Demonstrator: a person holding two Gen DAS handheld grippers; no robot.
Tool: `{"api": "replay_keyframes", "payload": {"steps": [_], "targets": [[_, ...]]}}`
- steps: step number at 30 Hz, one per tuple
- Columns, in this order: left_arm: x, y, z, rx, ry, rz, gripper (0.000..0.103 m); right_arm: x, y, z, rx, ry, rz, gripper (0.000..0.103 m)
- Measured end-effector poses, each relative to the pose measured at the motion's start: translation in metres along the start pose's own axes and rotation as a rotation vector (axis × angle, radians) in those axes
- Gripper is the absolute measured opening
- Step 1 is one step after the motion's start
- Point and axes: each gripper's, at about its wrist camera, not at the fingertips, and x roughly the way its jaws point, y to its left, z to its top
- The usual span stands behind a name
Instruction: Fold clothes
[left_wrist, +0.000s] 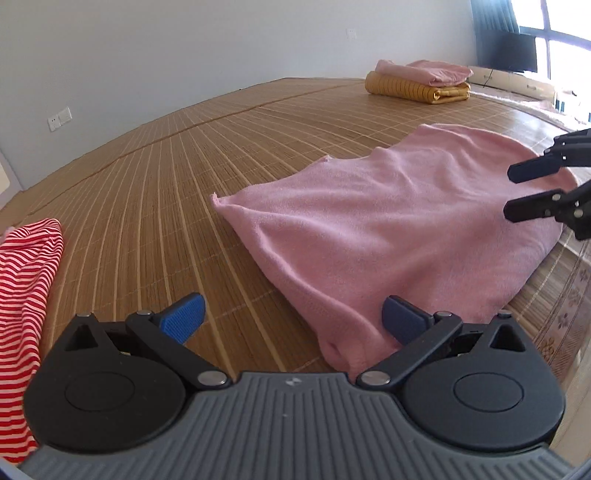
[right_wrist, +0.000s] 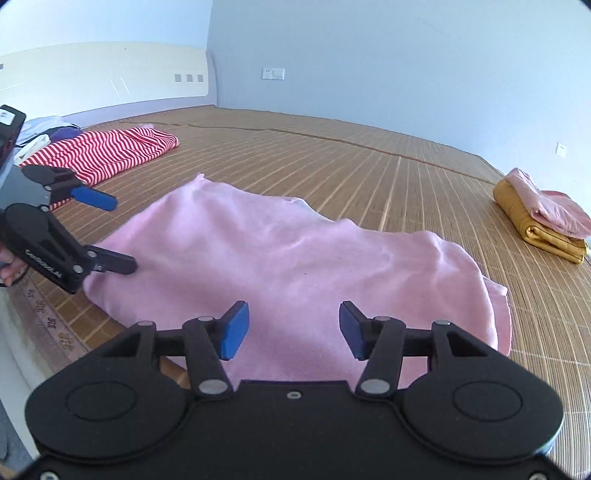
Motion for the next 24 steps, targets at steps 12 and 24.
{"api": "replay_keyframes", "payload": {"steps": [12,24], "targets": [[-0.015,0.024,0.017,-0.142,-0.108,-0.046,0.103,-0.021,-0.023,0.005,0.099,-0.070,0.003,0.034],[0.018,-0.040,0.018,0.119,-0.054,-0.017,0.103,0.008,0.007,-0.013,-0.053,0.049,0.102,0.037]]}}
